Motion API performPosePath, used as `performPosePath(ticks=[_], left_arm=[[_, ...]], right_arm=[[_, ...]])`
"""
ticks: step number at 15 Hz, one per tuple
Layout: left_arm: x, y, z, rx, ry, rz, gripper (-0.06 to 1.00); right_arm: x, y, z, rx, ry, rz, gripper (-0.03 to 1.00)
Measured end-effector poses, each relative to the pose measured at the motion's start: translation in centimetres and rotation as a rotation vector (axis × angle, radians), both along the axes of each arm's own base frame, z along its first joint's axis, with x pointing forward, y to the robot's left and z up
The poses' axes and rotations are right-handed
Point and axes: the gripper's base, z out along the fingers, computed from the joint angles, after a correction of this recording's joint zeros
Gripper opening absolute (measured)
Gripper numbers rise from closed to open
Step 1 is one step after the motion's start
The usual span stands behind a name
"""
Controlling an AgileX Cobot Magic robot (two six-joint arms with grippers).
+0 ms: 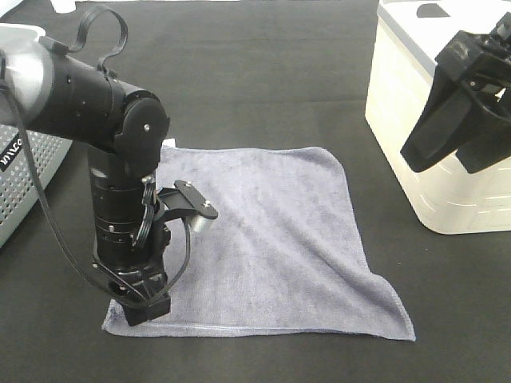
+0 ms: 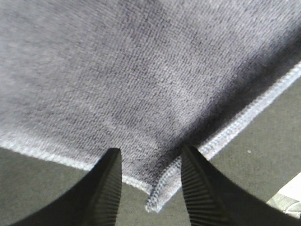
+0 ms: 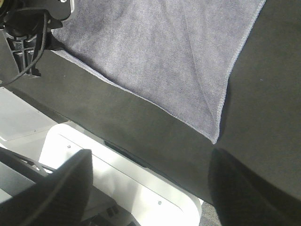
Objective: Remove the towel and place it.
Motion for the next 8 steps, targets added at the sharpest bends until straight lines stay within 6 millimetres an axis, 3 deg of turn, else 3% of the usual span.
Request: performPosePath(ticks=[3,8], left_arm=[[-0.33,0.23,-0.08,0.026,0.042,-0.013,0.38],[-0.6,0.32,-0.28,0.034,0.082,-0.04,0.28]], right_arm=[[0.0,0.0,0.0,0.0,0.0,0.0,0.67],[0.0,0.0,0.0,0.0,0.0,0.0,0.67]])
